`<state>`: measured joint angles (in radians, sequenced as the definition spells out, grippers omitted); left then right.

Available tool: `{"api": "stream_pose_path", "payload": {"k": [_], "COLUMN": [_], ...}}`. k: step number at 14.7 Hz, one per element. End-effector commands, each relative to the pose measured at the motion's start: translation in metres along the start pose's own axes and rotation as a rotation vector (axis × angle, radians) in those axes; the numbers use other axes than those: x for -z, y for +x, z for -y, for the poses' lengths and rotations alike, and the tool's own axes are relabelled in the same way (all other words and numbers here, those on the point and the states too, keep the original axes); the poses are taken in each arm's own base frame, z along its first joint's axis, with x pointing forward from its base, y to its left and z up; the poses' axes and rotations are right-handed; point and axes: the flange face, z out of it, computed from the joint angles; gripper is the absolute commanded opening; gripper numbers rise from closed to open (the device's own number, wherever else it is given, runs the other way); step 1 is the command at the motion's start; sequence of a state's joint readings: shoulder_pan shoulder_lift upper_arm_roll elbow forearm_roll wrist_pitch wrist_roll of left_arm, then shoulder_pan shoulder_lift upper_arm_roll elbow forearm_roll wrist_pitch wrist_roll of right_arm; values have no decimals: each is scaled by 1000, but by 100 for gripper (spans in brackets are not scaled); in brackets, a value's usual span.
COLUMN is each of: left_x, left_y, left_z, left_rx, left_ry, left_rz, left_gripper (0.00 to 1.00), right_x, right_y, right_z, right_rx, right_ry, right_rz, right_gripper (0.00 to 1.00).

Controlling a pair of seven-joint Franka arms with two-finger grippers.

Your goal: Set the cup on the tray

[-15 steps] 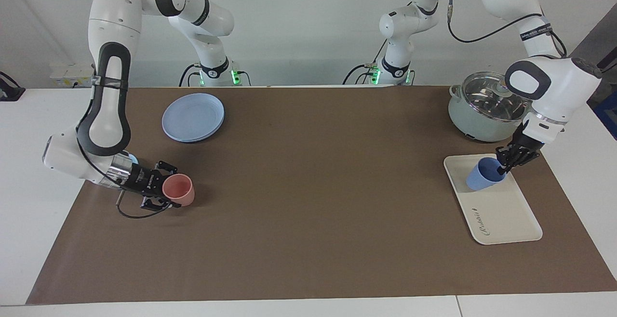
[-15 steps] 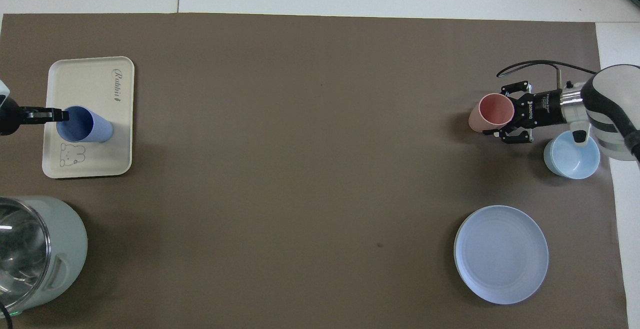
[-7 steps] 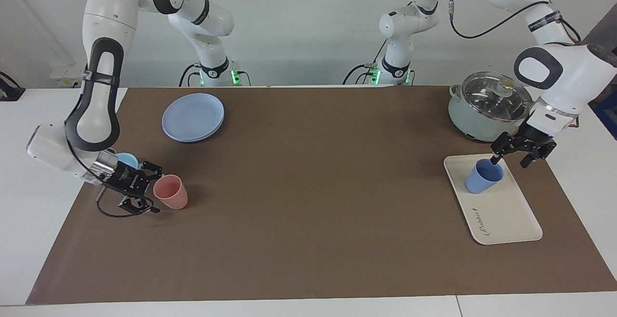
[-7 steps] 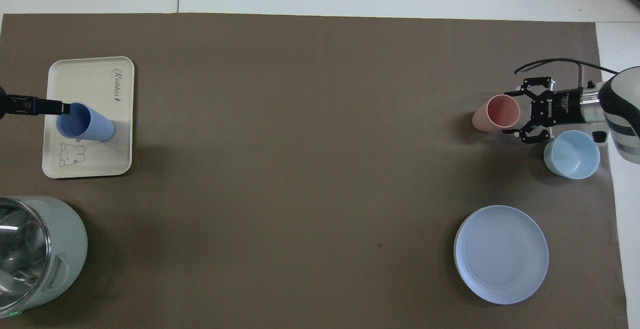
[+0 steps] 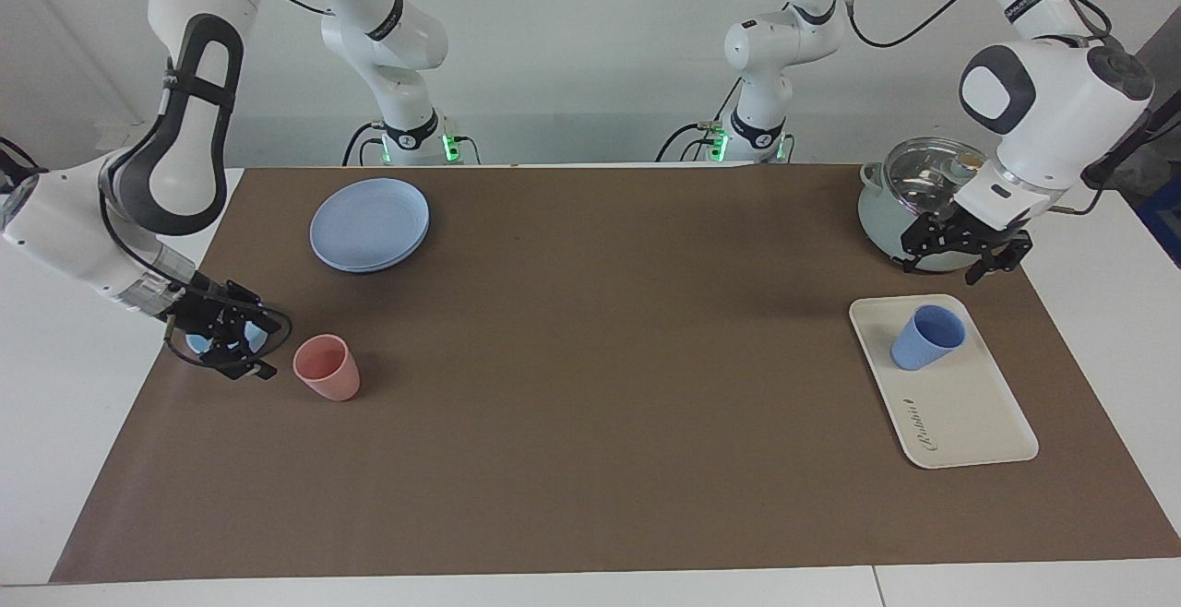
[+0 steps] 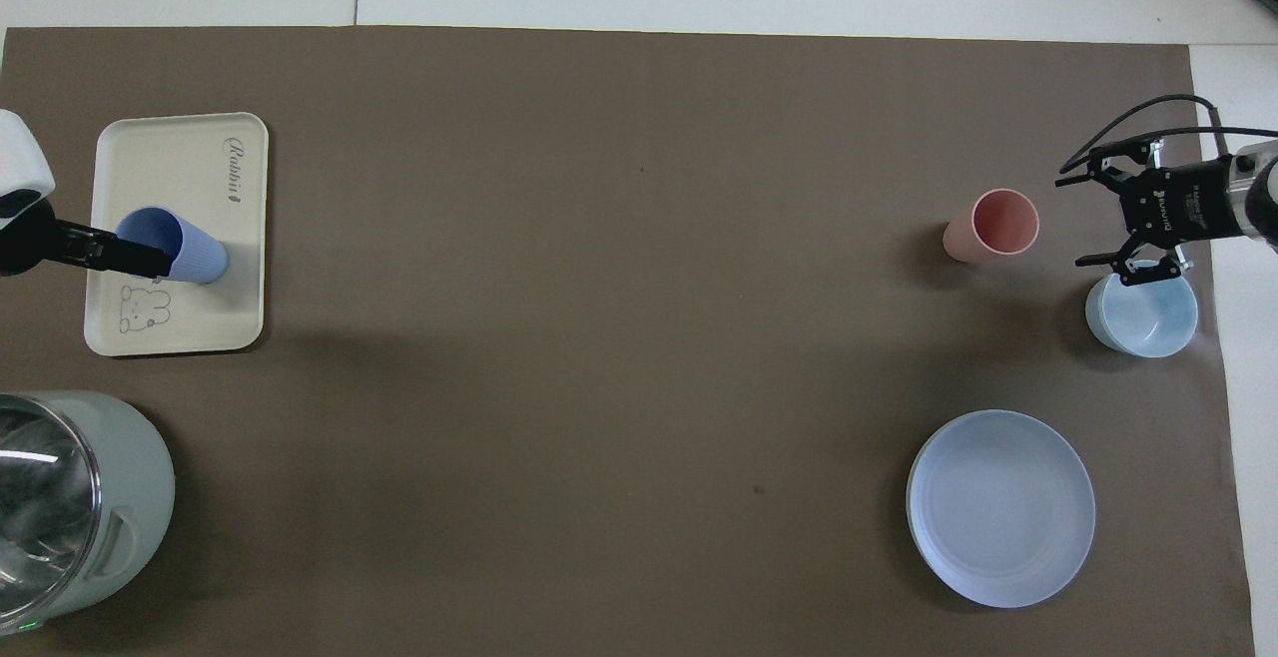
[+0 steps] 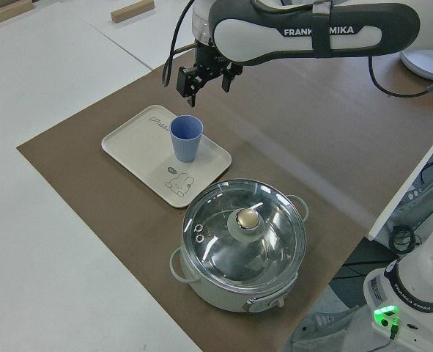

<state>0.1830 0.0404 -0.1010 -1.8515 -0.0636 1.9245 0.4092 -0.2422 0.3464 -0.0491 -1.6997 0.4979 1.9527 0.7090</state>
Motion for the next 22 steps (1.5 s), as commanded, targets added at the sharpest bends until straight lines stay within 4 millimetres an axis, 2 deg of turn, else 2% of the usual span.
{"api": "stream_pose_path", "payload": {"k": [1,3,7,10,11,12,15,16,17,19,21,22], "left_x": [3,-1,3,9,14,23,68,73,87,109,120,116], "left_y": [-28,-39,-45,-39,-38,-35,-26,-23,-21,-11,-1,-1], "left_z": [-37,-60,-114,-157,-165,-166,-150,-141,-136,-133,-127,-120], "left_rx": [10,18,59,132,163,164,109,115,121,112,100,108], "left_ry": [24,23,19,29,32,33,27,24,23,17,13,14], "left_rz": [39,56,105,99,88,68,55,71,74,84,76,69], "left_gripper": [100,100,100,100,100,100,100,100,100,100,100,100], "right_x": [16,22,12,24,33,42,68,75,86,103,113,121], "right_y": [-31,-62,-118,-168,-184,-192,-208,-212,-215,-219,-225,-230], "right_z": [-2,5,28,43,46,48,51,50,51,52,53,50], "right_rx": [99,246,585,764,800,822,863,878,894,919,928,932], "right_ry": [-55,-103,-222,-310,-317,-316,-326,-338,-351,-383,-385,-377], "right_rz": [-5,5,-31,-130,-158,-179,-225,-235,-251,-270,-270,-276], "right_gripper": [99,99,99,99,99,99,99,99,99,99,99,99]}}
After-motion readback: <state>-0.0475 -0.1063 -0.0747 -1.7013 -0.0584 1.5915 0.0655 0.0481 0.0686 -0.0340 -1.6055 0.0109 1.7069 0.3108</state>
